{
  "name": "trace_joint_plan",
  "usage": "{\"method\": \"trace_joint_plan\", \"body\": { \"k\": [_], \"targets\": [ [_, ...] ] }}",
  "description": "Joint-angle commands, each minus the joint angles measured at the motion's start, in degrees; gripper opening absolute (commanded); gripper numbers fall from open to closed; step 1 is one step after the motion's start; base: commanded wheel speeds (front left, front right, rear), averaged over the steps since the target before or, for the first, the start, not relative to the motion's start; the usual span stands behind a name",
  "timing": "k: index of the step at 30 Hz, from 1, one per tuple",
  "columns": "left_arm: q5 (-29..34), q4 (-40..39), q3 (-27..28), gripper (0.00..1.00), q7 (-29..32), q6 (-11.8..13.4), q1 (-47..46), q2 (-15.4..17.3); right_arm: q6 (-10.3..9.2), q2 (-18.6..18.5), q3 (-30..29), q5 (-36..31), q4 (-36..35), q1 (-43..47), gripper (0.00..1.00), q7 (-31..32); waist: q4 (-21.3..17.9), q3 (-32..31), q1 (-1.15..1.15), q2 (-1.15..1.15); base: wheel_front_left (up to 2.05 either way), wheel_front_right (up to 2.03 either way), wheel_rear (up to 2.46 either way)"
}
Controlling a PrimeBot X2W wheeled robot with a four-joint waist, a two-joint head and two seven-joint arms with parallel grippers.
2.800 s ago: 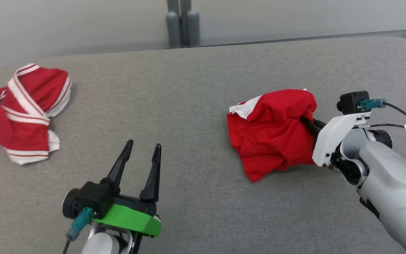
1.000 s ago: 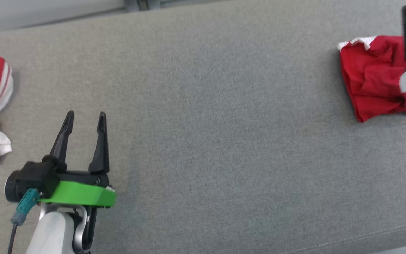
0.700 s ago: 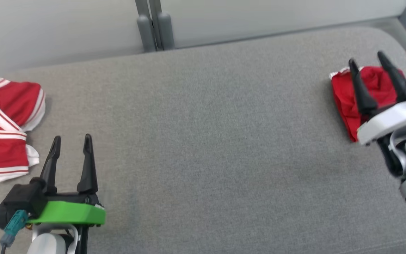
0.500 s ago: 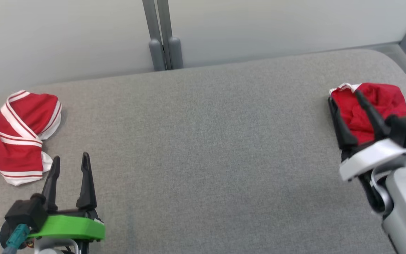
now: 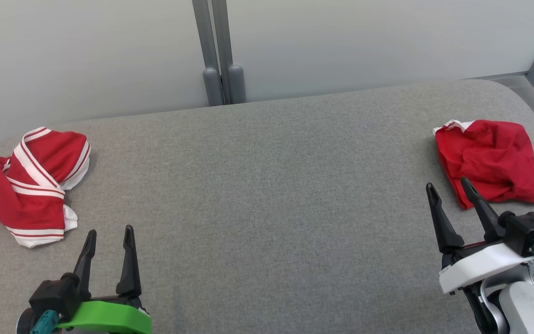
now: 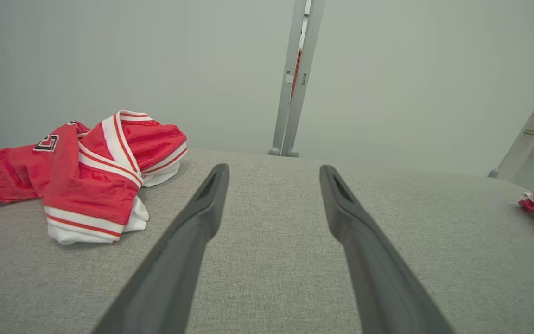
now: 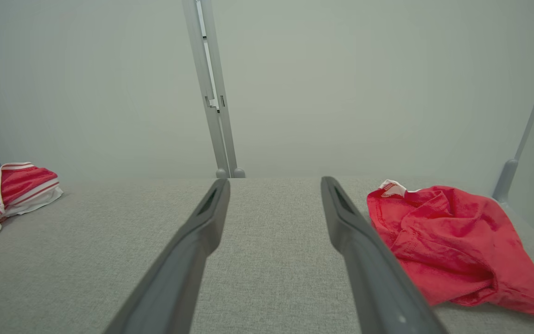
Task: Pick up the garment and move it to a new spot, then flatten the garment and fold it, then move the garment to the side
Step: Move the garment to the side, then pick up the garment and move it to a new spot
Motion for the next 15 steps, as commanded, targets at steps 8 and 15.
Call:
{"method": "trace_joint_plan", "body": {
  "k": [8, 15],
  "targets": [
    [1.63, 0.46, 0.05, 1.0, -0.02, -0.58, -0.03, -0.77, -0.06, 0.92, -1.08, -1.93, -1.17, 1.93, 1.0, -0.15, 0.21, -0.06, 0.0, 0.0, 0.0, 0.0, 0.0],
    [2.18, -0.05, 0.55, 1.0, -0.01, -0.85, -0.96, -0.98, -0.06, 1.44, -1.12, -2.58, -1.28, 2.08, 1.0, -0.16, 1.98, 0.03, 0.0, 0.0, 0.0, 0.0, 0.0]
  ]
}}
